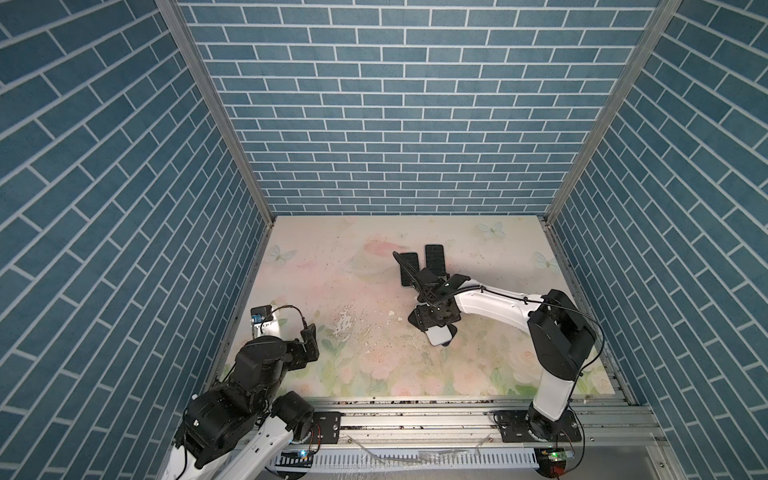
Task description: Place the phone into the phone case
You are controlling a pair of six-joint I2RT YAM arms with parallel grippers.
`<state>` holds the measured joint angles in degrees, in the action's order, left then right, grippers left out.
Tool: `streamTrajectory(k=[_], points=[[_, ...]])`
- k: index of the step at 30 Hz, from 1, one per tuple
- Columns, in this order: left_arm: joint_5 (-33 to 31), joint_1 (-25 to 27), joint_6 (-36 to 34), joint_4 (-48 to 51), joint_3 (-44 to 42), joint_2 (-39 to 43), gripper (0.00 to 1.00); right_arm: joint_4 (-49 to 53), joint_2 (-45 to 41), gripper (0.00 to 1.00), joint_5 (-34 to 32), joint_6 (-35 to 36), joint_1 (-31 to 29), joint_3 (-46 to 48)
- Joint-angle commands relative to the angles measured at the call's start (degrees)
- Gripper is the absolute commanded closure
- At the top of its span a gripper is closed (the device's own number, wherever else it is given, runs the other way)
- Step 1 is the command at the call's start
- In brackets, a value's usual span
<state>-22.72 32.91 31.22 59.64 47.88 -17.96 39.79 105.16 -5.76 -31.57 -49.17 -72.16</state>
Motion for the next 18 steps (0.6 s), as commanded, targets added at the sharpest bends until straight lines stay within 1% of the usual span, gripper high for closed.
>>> streamTrajectory(k=[1,4,8,12,14,18], points=[[0.31,-0.47,-0.49,-0.30,-0.59,-0.01,0.01,0.81,1.66,0.22,0.29,-0.82,0.39,-1.06],[0.38,-0.56,-0.53,-0.28,-0.59,-0.05,0.00,0.49,2.00,0.21,1.54,-0.88,0.36,-1.09],[0.48,-0.73,-0.59,-0.37,-0.55,-0.01,0.00,0.20,2.11,0.16,2.50,-0.97,0.30,-1.38],[0.66,-0.93,-0.59,-0.47,-0.59,-0.12,0.01,0.20,2.97,0.16,2.35,-1.04,0.37,-1.82],[0.66,-0.98,-0.60,-0.47,-0.59,-0.04,0.00,0.53,3.78,0.18,1.44,-1.42,0.33,-2.04],[0.66,-1.00,-0.60,-0.48,-0.59,-0.10,0.01,0.64,4.68,0.25,0.03,-2.52,0.37,-2.20]])
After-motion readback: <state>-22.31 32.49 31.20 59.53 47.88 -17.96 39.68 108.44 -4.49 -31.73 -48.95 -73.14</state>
